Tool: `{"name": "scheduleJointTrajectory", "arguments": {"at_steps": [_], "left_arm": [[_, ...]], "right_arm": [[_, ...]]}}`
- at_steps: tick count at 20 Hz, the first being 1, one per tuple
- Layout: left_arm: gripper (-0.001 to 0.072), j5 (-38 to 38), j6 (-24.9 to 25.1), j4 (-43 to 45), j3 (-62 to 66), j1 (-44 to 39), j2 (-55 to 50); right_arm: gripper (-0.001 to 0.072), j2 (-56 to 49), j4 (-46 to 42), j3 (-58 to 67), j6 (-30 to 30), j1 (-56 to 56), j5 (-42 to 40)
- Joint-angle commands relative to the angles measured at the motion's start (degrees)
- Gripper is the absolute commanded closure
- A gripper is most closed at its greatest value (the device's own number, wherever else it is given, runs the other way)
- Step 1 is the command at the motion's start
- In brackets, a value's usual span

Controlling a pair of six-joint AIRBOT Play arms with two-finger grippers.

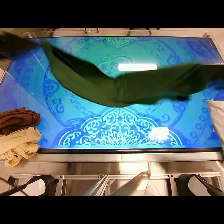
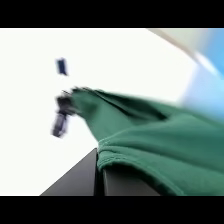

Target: Fold the shirts.

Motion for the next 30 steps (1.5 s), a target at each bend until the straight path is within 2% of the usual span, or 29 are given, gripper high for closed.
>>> {"name": "scheduleJointTrajectory", "arguments": {"at_steps": [1, 2, 4, 6, 8, 10, 13, 17, 19, 20, 21, 22, 23, 24, 27, 28, 29, 30], "left_arm": [[0.0683, 0.50, 6.38, -18.84, 0.07, 6.86, 10.45], [0.0683, 1.92, 7.39, -19.28, 0.07, 9.09, 13.27], [0.0682, 4.31, 9.14, -19.12, 0.07, 15.34, 18.69], [0.0682, 4.87, 9.16, -18.56, 0.04, 21.59, 21.92], [0.0682, 5.51, 9.14, -14.47, 0.02, 24.06, 22.58], [0.0682, 9.27, 9.18, -6.40, -1.51, 20.11, 20.74], [0.0680, 17.66, 10.08, 10.25, -7.32, 6.82, 13.86], [0.0679, 34.38, 9.97, 31.67, -12.24, -8.11, -4.63], [0.0679, 36.70, 7.48, 33.31, -7.32, -9.68, -16.50], [0.0674, 35.82, 5.07, 33.27, -3.30, -9.42, -21.81], [0.0553, 33.70, 2.40, 33.16, 1.07, -8.61, -26.29], [0.0331, 30.97, 0.02, 33.22, 5.44, -7.56, -29.94], [0.0146, 28.02, -2.14, 33.24, 9.33, -6.12, -32.33], [0.0060, 25.31, -3.87, 33.35, 12.35, -4.57, -33.62], [0.0082, 15.08, -7.87, 33.51, 15.58, 0.68, -33.11], [0.0113, 11.58, -9.16, 33.83, 14.78, 2.16, -32.24], [0.0178, 8.61, -9.81, 33.92, 12.55, 3.30, -30.86], [0.0189, 6.43, -10.14, 33.92, 9.60, 4.31, -29.40]], "right_arm": [[0.0689, 7.23, 19.78, 10.54, 0.52, -1.55, 1.27], [0.0689, 8.24, 20.98, 13.18, -0.39, -1.55, -0.02], [0.0689, 9.25, 18.01, 18.05, -0.94, -1.53, -3.56], [0.0689, 9.27, 8.09, 20.39, -0.90, -1.40, -8.31], [0.0690, 8.61, -6.05, 20.33, -0.79, 0.07, -14.60], [0.0690, 6.01, -19.96, 19.54, 0.09, 4.59, -21.68], [0.0689, -3.17, -30.88, 18.01, -0.15, 14.62, -29.46], [0.0690, -21.49, -33.55, 17.94, -7.30, 24.90, -41.66], [0.0690, -29.66, -32.76, 18.05, -9.09, 26.84, -51.41], [0.0685, -32.06, -31.34, 18.18, -9.09, 26.60, -53.46], [0.0503, -33.42, -30.91, 18.38, -9.07, 25.62, -53.48], [0.0185, -33.46, -31.26, 18.38, -9.09, 24.11, -52.35], [0.0114, -32.92, -31.80, 18.38, -9.09, 21.97, -49.81], [0.0120, -31.91, -33.24, 18.38, -9.03, 19.02, -46.34], [0.0120, -30.27, -41.20, 18.36, -3.21, 9.22, -35.17], [0.0120, -30.51, -45.18, 18.27, -0.35, 6.29, -32.37], [0.0120, -31.10, -50.10, 18.18, 2.47, 3.56, -29.92], [0.0120, -32.04, -54.47, 18.16, 4.28, 1.33, -27.71]]}}
